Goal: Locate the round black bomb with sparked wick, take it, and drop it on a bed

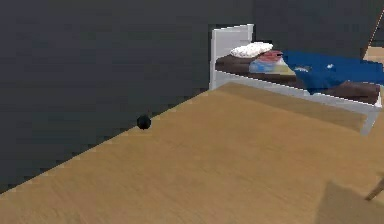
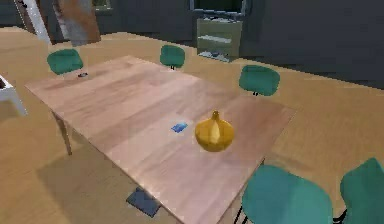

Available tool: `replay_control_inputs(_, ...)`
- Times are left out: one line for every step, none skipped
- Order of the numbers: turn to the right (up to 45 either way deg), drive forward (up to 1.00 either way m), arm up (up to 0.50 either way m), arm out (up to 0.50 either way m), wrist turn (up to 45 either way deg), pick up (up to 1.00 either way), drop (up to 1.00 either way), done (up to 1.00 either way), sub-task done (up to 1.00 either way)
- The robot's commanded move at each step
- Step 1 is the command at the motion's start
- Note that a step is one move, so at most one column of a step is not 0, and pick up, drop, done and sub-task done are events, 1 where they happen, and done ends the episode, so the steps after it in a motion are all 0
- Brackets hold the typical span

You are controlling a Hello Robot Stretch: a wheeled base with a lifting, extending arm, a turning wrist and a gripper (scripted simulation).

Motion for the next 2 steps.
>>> replay_control_inputs(0.0, 1.0, 0.0, 0.0, 0.0, 0.0, 0.0, 0.0, 0.0)
replay_control_inputs(3.0, 0.0, 0.0, 0.0, 0.0, 0.0, 0.0, 0.0, 0.0)
